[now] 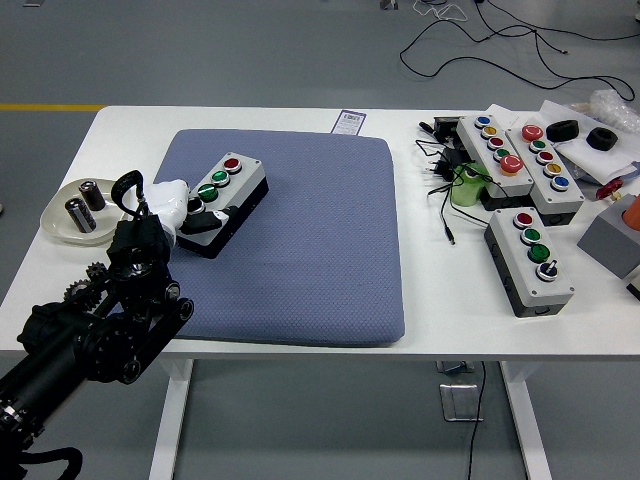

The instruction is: Pick up the button,place it on the desk,press the button,press the button

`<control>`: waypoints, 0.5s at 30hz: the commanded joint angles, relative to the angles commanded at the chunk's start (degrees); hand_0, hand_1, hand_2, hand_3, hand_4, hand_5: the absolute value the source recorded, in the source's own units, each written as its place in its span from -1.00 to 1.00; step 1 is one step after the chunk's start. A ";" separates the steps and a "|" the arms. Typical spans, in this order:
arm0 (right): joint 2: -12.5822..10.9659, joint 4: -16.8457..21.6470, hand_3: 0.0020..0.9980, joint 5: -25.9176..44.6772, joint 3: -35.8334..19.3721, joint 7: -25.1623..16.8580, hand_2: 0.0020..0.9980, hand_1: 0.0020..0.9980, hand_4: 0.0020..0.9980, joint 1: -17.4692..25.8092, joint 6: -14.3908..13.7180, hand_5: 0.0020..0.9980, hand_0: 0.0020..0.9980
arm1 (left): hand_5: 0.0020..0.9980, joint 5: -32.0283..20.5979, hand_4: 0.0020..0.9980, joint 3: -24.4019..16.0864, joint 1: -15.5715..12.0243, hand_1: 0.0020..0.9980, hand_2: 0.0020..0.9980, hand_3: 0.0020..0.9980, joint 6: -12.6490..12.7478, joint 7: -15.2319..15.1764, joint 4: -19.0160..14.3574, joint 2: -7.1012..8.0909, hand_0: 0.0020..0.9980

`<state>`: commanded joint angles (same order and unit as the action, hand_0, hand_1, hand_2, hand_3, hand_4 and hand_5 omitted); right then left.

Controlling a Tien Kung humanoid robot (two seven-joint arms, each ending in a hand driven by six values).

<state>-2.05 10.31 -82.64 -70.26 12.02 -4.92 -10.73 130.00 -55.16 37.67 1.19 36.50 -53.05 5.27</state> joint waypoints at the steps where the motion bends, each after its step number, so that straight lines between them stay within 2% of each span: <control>1: -0.01 0.00 0.25 0.01 0.01 -0.01 0.35 0.32 -0.38 0.02 -0.04 -0.66 0.35 | -1.00 0.00 0.03 -0.10 -0.04 -0.42 -0.33 -0.24 -0.24 -0.66 -0.04 0.15 -0.41; 2: -0.02 0.00 0.25 0.05 0.00 -0.02 0.35 0.32 -0.38 0.04 -0.09 -0.66 0.35 | -1.00 0.00 -0.32 -0.15 -0.06 -0.52 -0.40 -0.32 -0.48 -1.33 -0.05 0.29 -0.51; 3: -0.03 0.00 0.25 0.07 -0.02 -0.03 0.35 0.32 -0.38 0.04 -0.12 -0.66 0.35 | -1.00 0.00 -0.32 -0.14 -0.05 -0.52 -0.40 -0.32 -0.67 -1.84 -0.05 0.39 -0.51; 7: -0.01 0.00 0.25 -0.09 -0.22 0.02 0.35 0.32 -0.38 0.01 -0.20 -0.66 0.35 | -1.00 0.00 -0.32 1.22 0.09 -0.52 -0.40 -0.32 -1.34 -6.94 0.28 1.47 -0.51; 8: -0.01 0.00 0.25 -0.07 -0.24 0.02 0.35 0.32 -0.38 0.01 -0.22 -0.66 0.35 | -1.00 0.00 -0.46 1.63 0.11 -0.55 -0.42 -0.33 -1.25 -8.45 0.36 1.75 -0.55; 9: -0.01 0.00 0.25 -0.06 -0.28 0.02 0.35 0.32 -0.38 0.01 -0.23 -0.66 0.35 | -1.00 0.00 -0.46 1.99 0.11 -0.55 -0.42 -0.33 -1.22 -9.91 0.41 2.00 -0.55; 15: 0.01 0.00 0.25 -0.63 -0.78 0.10 0.35 0.32 -0.38 0.12 -0.25 -0.66 0.35 | -1.00 0.00 -0.40 4.81 0.31 -0.53 -0.41 -0.31 1.88 -19.54 0.51 3.85 -0.52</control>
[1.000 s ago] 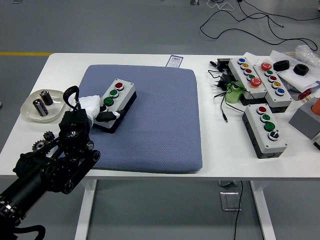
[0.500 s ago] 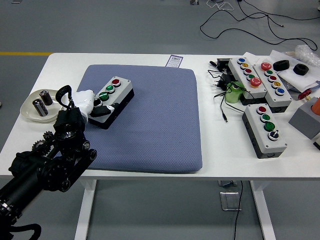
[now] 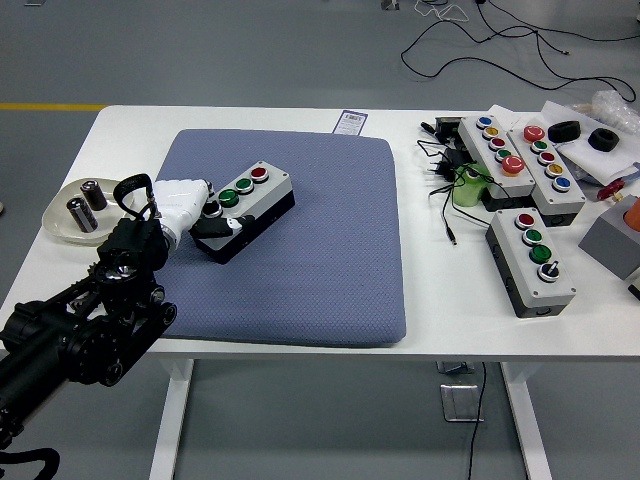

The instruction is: Pick up the button,place it on the desk,press the button,press the button

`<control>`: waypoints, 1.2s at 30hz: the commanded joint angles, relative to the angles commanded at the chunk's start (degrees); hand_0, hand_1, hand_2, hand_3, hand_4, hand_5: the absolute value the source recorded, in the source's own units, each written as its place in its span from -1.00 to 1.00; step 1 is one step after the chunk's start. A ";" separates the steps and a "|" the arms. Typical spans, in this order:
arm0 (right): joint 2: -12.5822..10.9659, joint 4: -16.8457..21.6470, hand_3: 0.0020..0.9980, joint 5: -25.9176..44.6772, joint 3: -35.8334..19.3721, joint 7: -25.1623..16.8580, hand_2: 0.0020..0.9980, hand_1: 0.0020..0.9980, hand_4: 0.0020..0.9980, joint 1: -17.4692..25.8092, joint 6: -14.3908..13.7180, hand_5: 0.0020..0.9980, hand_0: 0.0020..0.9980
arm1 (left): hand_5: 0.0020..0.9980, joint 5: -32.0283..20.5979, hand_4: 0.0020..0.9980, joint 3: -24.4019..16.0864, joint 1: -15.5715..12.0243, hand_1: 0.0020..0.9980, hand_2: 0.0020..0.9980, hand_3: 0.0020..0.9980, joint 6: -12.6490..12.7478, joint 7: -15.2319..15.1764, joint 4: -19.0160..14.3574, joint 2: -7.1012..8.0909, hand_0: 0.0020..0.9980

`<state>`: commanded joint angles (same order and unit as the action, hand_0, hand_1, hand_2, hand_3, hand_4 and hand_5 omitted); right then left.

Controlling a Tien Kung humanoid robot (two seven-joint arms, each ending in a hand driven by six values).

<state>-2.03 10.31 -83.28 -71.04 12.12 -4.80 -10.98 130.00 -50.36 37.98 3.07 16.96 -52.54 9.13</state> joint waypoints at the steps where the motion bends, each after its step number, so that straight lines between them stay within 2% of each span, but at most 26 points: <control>1: 0.00 0.00 0.25 -0.15 -0.09 0.01 0.35 0.32 -0.38 0.03 0.00 -0.66 0.35 | -1.00 0.00 -0.40 0.32 0.10 -0.53 -0.41 -0.31 0.51 -1.34 0.07 0.27 -0.52; 7: 0.07 0.00 0.25 -1.23 -1.02 0.09 0.35 0.32 -0.38 0.18 0.05 -0.66 0.35 | -1.00 0.00 -0.36 3.64 1.39 -0.51 -0.38 -0.30 2.05 -13.54 1.38 2.81 -0.49; 10: 0.06 0.00 0.25 -1.36 -1.10 0.05 0.35 0.32 -0.38 0.29 0.06 -0.66 0.35 | -1.00 -1.30 -0.36 6.68 2.29 -0.51 -0.38 -0.30 3.50 -19.45 1.97 4.47 -0.49; 11: 0.05 0.00 0.25 -1.33 -1.06 0.02 0.35 0.32 -0.38 0.30 0.06 -0.66 0.35 | -1.00 -2.01 -0.39 7.87 2.62 -0.44 -0.33 -0.28 4.22 -21.28 1.96 5.11 -0.43; 16: 0.08 0.00 0.25 -1.14 -0.87 -0.05 0.35 0.32 -0.38 0.21 0.07 -0.66 0.35 | -1.00 -4.80 -0.39 13.65 4.44 -0.44 -0.33 -0.28 8.56 -28.89 1.80 7.64 -0.43; 17: 0.09 0.00 0.25 -1.08 -0.80 -0.05 0.35 0.32 -0.38 0.18 0.07 -0.66 0.35 | -1.00 -5.05 -0.13 14.41 4.78 -0.30 -0.21 -0.20 9.31 -29.87 1.84 7.98 -0.26; 22: 0.14 0.00 0.25 -1.06 -0.58 0.01 0.35 0.32 -0.38 -0.01 0.09 -0.66 0.35 | -1.00 -5.32 -0.13 17.27 6.07 -0.30 -0.21 -0.20 12.60 -33.65 1.87 9.72 -0.26; 23: 0.13 0.00 0.25 -0.98 -0.50 0.01 0.35 0.32 -0.38 -0.03 0.09 -0.66 0.35 | -1.00 -5.33 0.00 17.70 6.21 -0.24 -0.18 -0.17 13.20 -34.23 1.94 10.03 -0.21; 28: 0.13 0.00 0.25 -0.95 -0.38 0.06 0.35 0.32 -0.38 -0.10 0.11 -0.66 0.35 | -1.00 -4.71 0.00 19.90 6.96 -0.24 -0.18 -0.17 16.74 -36.68 2.44 11.66 -0.21; 29: 0.13 0.00 0.25 -0.99 -0.40 0.07 0.35 0.32 -0.38 -0.10 0.11 -0.66 0.35 | -1.00 -4.47 0.07 20.11 7.06 -0.21 -0.14 -0.16 17.26 -36.95 2.53 11.91 -0.18; 36: 0.16 0.00 0.25 -1.22 -0.62 0.13 0.35 0.32 -0.38 -0.14 0.11 -0.66 0.35 | -1.00 -3.67 0.10 20.40 7.19 -0.19 -0.13 -0.15 18.44 -37.61 3.33 13.51 -0.16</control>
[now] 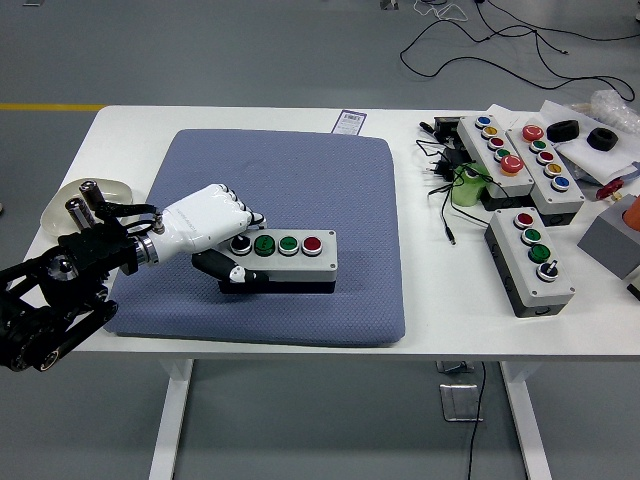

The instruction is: Pick up the button,place it on the desk,press the button,press the button

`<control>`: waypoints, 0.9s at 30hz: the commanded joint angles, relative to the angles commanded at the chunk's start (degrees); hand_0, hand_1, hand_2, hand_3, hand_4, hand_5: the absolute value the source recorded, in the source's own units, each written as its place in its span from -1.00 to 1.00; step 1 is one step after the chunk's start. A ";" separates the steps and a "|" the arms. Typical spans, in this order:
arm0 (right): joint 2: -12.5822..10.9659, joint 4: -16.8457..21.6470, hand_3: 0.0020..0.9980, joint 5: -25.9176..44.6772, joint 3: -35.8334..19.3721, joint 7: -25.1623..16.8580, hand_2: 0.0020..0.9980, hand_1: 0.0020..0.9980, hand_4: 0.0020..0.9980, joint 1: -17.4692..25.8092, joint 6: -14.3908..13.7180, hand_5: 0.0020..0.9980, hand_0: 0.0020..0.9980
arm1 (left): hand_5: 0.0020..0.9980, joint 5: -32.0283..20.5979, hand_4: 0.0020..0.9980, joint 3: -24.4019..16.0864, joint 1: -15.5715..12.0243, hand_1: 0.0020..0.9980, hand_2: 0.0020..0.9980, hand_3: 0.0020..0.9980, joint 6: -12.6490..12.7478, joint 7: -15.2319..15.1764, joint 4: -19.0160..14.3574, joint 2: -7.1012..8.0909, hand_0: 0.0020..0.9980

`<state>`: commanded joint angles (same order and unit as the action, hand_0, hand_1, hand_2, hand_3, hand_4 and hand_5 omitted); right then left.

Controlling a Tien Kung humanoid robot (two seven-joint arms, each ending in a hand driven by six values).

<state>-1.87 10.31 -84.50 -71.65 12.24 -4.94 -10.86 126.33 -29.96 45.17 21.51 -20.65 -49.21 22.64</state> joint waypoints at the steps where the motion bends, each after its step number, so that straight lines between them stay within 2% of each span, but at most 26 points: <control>1: 0.01 0.00 0.25 -0.08 -0.06 0.02 0.35 0.32 -0.38 -0.02 0.01 -0.66 0.35 | -1.00 0.08 0.10 0.02 0.02 -0.19 -0.13 -0.15 0.19 -0.09 0.14 0.24 -0.16; 12: 0.06 0.00 0.25 -0.74 -0.51 0.10 0.35 0.32 -0.38 -0.10 0.01 -0.66 0.35 | -1.00 1.68 0.11 0.26 0.64 -0.19 -0.13 -0.15 1.45 -0.25 0.86 1.81 -0.17; 16: 0.09 0.00 0.25 -0.68 -0.58 0.09 0.35 0.32 -0.38 -0.09 -0.04 -0.66 0.35 | -1.00 3.15 0.11 -0.42 0.43 -0.19 -0.13 -0.15 0.59 0.58 1.09 2.11 -0.17; 17: 0.09 0.00 0.25 -0.69 -0.62 0.09 0.35 0.32 -0.38 -0.09 -0.05 -0.66 0.35 | -1.00 3.67 0.11 -0.68 0.39 -0.08 -0.02 0.02 -0.05 1.01 1.11 2.18 -0.11; 22: 0.07 0.00 0.25 -0.82 -0.65 0.09 0.35 0.32 -0.38 -0.06 0.00 -0.66 0.35 | -1.00 3.67 0.11 -2.17 0.05 -0.08 -0.02 0.02 -1.88 2.04 1.14 2.15 -0.11; 23: 0.07 0.00 0.25 -0.84 -0.66 0.09 0.35 0.32 -0.38 -0.06 -0.01 -0.66 0.35 | -0.68 3.67 0.62 -2.42 0.02 0.10 0.22 0.38 -2.15 2.16 1.09 2.13 -0.20; 27: 0.10 0.00 0.25 -0.99 -0.88 0.11 0.35 0.32 -0.38 -0.08 0.01 -0.66 0.35 | -0.68 3.67 0.62 -3.01 -0.13 0.10 0.22 0.38 -3.36 2.91 0.93 2.32 -0.20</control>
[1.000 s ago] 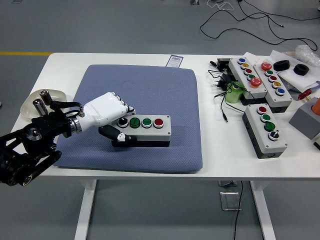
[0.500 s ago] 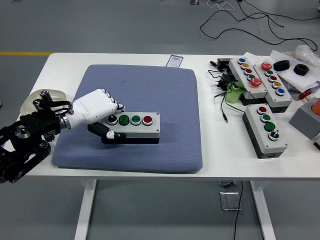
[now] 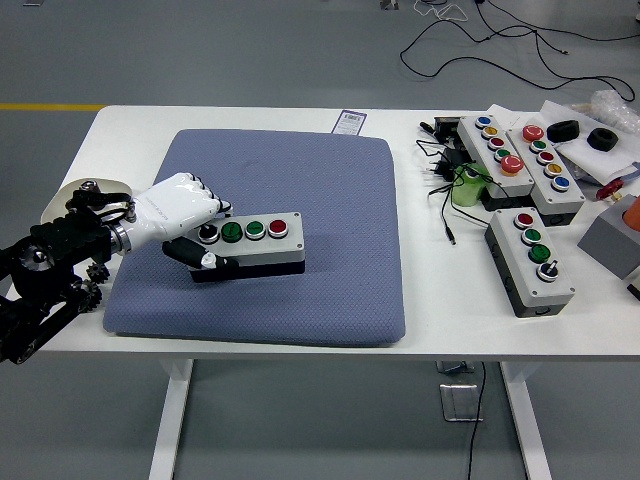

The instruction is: Pick up the button,place it on the desk,press the button,press the button

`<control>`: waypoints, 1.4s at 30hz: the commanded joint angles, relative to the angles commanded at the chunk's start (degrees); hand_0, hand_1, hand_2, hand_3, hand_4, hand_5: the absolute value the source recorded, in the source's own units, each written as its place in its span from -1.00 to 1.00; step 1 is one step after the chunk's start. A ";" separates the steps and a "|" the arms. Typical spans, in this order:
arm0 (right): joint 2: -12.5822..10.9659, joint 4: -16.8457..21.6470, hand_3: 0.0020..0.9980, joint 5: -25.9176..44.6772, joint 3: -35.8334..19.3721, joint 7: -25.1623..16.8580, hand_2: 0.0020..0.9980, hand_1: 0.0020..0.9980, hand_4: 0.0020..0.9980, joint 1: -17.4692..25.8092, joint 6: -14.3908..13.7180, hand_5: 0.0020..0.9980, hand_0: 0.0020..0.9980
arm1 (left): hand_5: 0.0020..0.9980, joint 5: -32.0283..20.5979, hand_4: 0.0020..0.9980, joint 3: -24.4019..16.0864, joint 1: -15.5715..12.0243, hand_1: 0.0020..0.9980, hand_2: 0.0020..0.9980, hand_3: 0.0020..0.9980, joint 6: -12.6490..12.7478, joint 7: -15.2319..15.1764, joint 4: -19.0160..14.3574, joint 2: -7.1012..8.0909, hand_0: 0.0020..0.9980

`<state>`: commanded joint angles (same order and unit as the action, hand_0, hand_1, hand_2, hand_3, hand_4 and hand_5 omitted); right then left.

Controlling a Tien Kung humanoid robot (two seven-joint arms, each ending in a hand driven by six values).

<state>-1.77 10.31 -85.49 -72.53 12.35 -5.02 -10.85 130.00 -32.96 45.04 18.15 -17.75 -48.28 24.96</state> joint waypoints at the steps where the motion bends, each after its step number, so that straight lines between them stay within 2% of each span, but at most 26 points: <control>1: 0.00 0.00 0.25 -0.03 -0.05 0.01 0.35 0.32 -0.38 -0.02 0.01 -0.66 0.35 | -0.68 0.00 0.62 -0.01 -0.06 0.10 0.22 0.38 -0.50 0.42 -0.03 0.09 -0.20; 2: 0.01 0.00 0.25 -0.05 -0.08 0.01 0.35 0.32 -0.38 -0.03 0.02 -0.66 0.35 | -0.17 0.00 0.90 -0.04 -0.10 0.42 0.65 0.87 -0.85 0.66 -0.06 0.14 0.10; 7: 0.05 0.00 0.25 -0.51 -0.49 0.04 0.35 0.32 -0.38 -0.07 0.11 -0.66 0.35 | -0.17 0.00 0.90 -0.24 -0.30 0.42 0.65 0.87 -1.96 1.38 -0.80 0.37 0.10; 8: 0.06 0.00 0.25 -0.59 -0.55 0.06 0.35 0.32 -0.38 -0.08 0.12 -0.66 0.35 | -0.10 0.00 0.94 -0.20 -0.31 0.53 0.73 0.93 -2.28 1.45 -1.00 0.42 0.25; 13: 0.12 0.00 0.25 -0.72 -0.75 0.11 0.35 0.32 -0.38 -0.01 0.15 -0.66 0.35 | -0.10 0.00 0.94 -0.36 -0.56 0.53 0.73 0.93 -3.91 1.46 -1.71 0.62 0.25; 14: 0.12 0.00 0.25 -0.73 -0.76 0.11 0.35 0.32 -0.38 -0.01 0.16 -0.66 0.35 | 0.01 0.00 0.98 -0.49 -0.64 0.57 0.77 0.97 -4.21 1.46 -1.84 0.65 0.31; 17: 0.13 0.00 0.25 -0.80 -0.89 0.10 0.35 0.32 -0.38 0.07 0.17 -0.66 0.35 | 0.01 -0.35 0.98 -1.74 -1.25 0.57 0.77 0.97 -5.65 1.54 -3.01 0.89 0.31; 19: 0.11 0.00 0.25 -0.93 -1.04 0.07 0.35 0.32 -0.38 0.12 0.18 -0.66 0.35 | 0.01 -0.95 0.98 -3.36 -2.00 0.57 0.77 0.97 -6.54 1.66 -4.65 1.17 0.31; 20: 0.11 0.00 0.25 -0.96 -1.11 0.05 0.35 0.32 -0.38 0.14 0.17 -0.66 0.35 | 0.10 -1.16 1.00 -4.42 -2.43 0.65 0.84 0.97 -6.93 1.72 -5.66 1.27 0.43; 23: 0.12 0.00 0.25 -1.09 -1.33 0.03 0.35 0.32 -0.38 0.20 0.17 -0.66 0.35 | 0.10 -2.59 1.00 -7.74 -3.88 0.65 0.84 0.97 -7.53 1.82 -8.71 1.39 0.43; 25: 0.15 0.00 0.25 -1.23 -1.48 0.04 0.35 0.32 -0.38 0.26 0.15 -0.66 0.35 | 0.10 -4.05 1.00 -10.89 -5.14 0.65 0.84 0.97 -7.02 2.03 -11.64 1.30 0.43; 26: 0.15 0.00 0.25 -1.24 -1.49 0.05 0.35 0.32 -0.38 0.27 0.13 -0.66 0.35 | 0.63 -4.50 0.95 -11.93 -5.53 0.29 0.36 0.54 -6.47 2.11 -12.67 1.25 0.22; 27: 0.15 0.00 0.25 -1.25 -1.48 0.06 0.35 0.32 -0.38 0.29 0.12 -0.66 0.35 | 0.63 -4.99 0.95 -12.84 -5.88 0.29 0.36 0.54 -5.72 2.20 -13.64 1.19 0.22; 31: 0.16 0.00 0.25 -1.55 -1.73 0.14 0.35 0.32 -0.38 0.46 0.08 -0.66 0.35 | 0.63 -10.34 0.95 -15.09 -7.32 0.29 0.36 0.54 -0.05 2.67 -17.87 0.76 0.22; 32: 0.15 0.00 0.25 -1.63 -1.74 0.16 0.35 0.32 -0.38 0.49 0.08 -0.66 0.35 | 1.00 -11.29 0.79 -15.00 -7.51 -0.65 -0.51 0.22 1.11 3.24 -18.75 0.66 -0.45; 33: 0.16 0.00 0.25 -1.74 -1.79 0.19 0.35 0.32 -0.38 0.52 0.08 -0.66 0.35 | 1.00 -12.50 0.79 -14.71 -7.67 -0.65 -0.51 0.22 1.93 3.95 -19.75 0.59 -0.45; 35: 0.17 0.00 0.25 -1.79 -1.79 0.22 0.35 0.32 -0.38 0.54 0.08 -0.66 0.35 | 1.00 -14.19 0.79 -14.08 -7.82 -0.65 -0.51 0.22 1.84 5.23 -20.98 0.53 -0.45; 37: 0.17 0.00 0.25 -1.61 -1.59 0.22 0.35 0.32 -0.38 0.55 0.06 -0.66 0.35 | 1.00 -16.61 0.79 -13.36 -7.96 -0.65 -0.51 0.22 -0.20 6.72 -22.20 0.46 -0.45; 38: 0.17 0.00 0.25 -1.56 -1.53 0.21 0.35 0.32 -0.38 0.54 0.05 -0.66 0.35 | 1.00 -17.22 0.79 -13.13 -7.98 -0.65 -0.51 0.22 -0.32 7.06 -22.49 0.45 -0.45; 39: 0.16 0.00 0.25 -1.39 -1.37 0.19 0.35 0.32 -0.38 0.53 0.04 -0.66 0.35 | 1.00 -17.67 0.64 -12.67 -8.05 -1.00 -0.89 0.13 -0.11 8.03 -23.18 0.40 -0.94; 42: 0.13 0.00 0.25 -1.12 -1.14 0.15 0.35 0.32 -0.38 0.53 0.02 -0.66 0.35 | 1.00 -17.91 0.64 -11.68 -8.14 -1.00 -0.89 0.13 1.06 11.39 -24.44 0.21 -0.94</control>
<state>-1.64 10.31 -86.62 -73.67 12.50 -4.49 -10.82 112.09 -44.65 36.90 19.20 -6.36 -72.73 25.16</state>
